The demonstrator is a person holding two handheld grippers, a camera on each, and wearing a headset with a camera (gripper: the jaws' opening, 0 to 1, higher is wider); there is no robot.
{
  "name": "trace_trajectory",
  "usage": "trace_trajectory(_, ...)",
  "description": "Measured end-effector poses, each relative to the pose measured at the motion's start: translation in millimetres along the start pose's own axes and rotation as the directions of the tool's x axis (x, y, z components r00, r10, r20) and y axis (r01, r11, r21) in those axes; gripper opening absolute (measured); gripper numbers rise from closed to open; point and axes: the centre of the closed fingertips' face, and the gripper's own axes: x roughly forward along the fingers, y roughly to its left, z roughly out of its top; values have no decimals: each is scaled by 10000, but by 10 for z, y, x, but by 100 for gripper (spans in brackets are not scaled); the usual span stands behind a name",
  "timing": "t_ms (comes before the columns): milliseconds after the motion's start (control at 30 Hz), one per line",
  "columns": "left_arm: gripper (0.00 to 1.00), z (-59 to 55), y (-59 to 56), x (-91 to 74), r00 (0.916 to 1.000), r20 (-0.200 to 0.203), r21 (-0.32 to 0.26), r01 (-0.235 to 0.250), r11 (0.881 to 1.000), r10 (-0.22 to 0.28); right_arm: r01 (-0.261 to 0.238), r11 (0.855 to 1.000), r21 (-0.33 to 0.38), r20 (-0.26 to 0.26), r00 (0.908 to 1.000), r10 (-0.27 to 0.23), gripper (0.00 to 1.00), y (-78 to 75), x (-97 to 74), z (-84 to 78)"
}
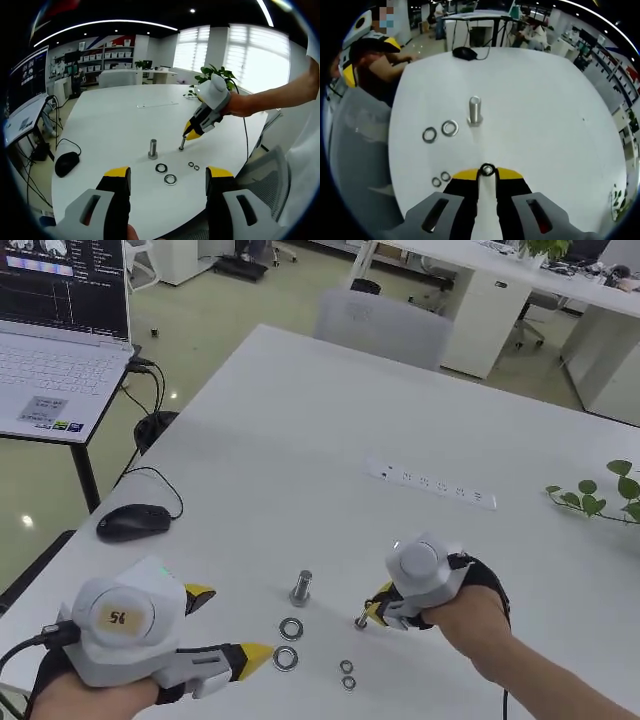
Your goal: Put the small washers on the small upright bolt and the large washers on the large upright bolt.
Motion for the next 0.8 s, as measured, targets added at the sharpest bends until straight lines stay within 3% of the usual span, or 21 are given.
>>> trace_trajectory(800, 60, 5, 29, -13, 10000, -5, -36, -72, 10000, 72, -178, 9998, 18, -559, 9983, 179, 13, 15, 143, -80)
